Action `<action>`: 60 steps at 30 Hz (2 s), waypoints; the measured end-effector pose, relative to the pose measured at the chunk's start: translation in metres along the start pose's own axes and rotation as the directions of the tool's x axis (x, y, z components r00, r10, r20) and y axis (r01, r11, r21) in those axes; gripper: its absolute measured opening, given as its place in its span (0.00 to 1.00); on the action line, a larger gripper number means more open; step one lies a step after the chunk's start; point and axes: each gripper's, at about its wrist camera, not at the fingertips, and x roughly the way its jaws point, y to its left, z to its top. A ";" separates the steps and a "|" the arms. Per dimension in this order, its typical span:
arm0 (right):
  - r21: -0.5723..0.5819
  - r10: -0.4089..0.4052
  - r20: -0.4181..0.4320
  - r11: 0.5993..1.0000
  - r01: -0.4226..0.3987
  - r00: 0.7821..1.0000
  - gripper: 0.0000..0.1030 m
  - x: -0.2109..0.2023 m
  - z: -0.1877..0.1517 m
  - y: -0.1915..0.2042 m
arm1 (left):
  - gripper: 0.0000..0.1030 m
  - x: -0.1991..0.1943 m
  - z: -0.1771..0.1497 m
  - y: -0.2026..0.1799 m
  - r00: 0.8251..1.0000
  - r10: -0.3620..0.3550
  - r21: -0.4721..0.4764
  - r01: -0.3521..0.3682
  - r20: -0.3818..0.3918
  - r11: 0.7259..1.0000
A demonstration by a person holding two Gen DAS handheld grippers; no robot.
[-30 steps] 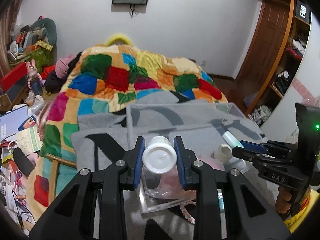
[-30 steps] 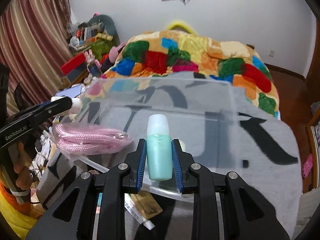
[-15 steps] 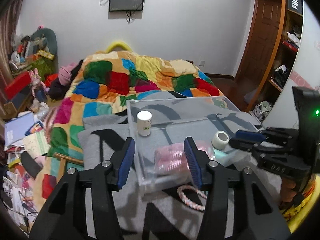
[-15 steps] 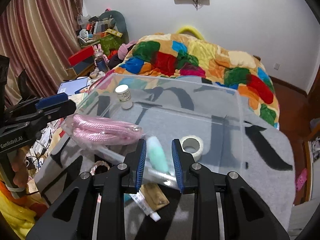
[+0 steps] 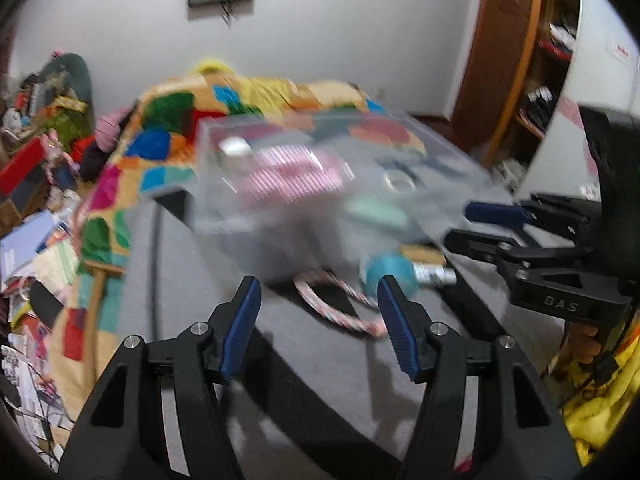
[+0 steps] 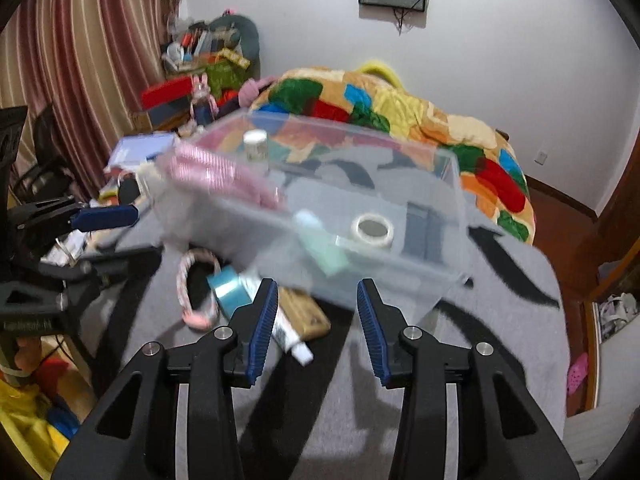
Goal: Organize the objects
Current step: 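Grasp the braided rope bracelet with the left tool while the right tool grasps the brown soap bar, then carry the bracelet and soap bar over the clear box with both tools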
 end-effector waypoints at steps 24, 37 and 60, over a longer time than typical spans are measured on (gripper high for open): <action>0.083 0.119 -0.073 0.990 -0.113 0.990 0.22 0.018 -0.024 -0.013 | 0.21 0.006 -0.039 -0.007 1.000 -0.007 0.022 0.007 -0.019 1.000; 0.009 -0.022 -0.078 1.000 0.023 0.997 0.23 -0.008 -0.057 -0.011 | 0.21 -0.031 -0.027 -0.025 0.995 -0.011 0.083 0.004 0.095 0.997; 0.118 -0.012 0.113 0.993 -0.001 0.994 0.21 -0.044 -0.012 -0.031 | 0.21 -0.037 0.073 -0.034 0.975 -0.080 0.078 0.065 0.206 0.995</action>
